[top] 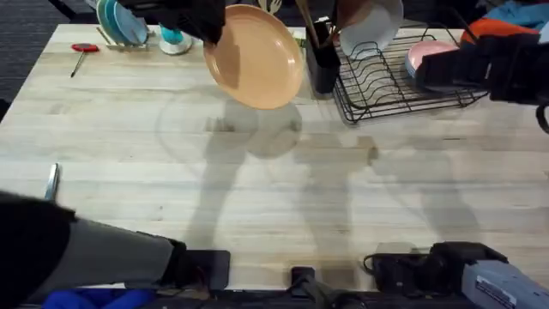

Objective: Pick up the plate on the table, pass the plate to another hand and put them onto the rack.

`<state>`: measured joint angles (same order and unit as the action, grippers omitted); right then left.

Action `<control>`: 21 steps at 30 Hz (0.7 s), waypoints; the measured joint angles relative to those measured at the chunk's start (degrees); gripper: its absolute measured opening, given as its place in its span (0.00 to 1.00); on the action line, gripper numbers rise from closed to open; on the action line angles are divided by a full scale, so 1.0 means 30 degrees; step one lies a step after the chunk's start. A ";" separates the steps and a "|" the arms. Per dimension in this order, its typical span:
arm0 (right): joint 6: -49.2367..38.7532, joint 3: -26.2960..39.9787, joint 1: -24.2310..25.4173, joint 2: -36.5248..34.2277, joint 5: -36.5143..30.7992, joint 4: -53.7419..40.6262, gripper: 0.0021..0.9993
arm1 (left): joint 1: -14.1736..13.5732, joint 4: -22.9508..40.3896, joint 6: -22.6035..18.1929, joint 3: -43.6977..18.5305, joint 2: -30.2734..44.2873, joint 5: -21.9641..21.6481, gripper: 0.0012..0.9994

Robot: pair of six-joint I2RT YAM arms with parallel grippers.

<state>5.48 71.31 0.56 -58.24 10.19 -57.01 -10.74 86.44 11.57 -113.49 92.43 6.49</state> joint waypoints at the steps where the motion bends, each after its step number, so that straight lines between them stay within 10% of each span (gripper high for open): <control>1: 0.0218 0.0000 0.0000 0.0000 0.0031 0.0019 0.99 | -0.0133 0.0004 0.0000 0.0000 -0.0200 0.0091 0.04; 21: 0.6185 0.0000 0.0021 -0.0008 0.7374 0.2803 0.99 | -0.0375 0.0238 -0.0438 -0.0022 -0.0652 0.4088 0.04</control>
<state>24.03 71.31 0.62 -58.26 32.31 -48.60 -11.86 87.16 10.26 -113.56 90.48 18.76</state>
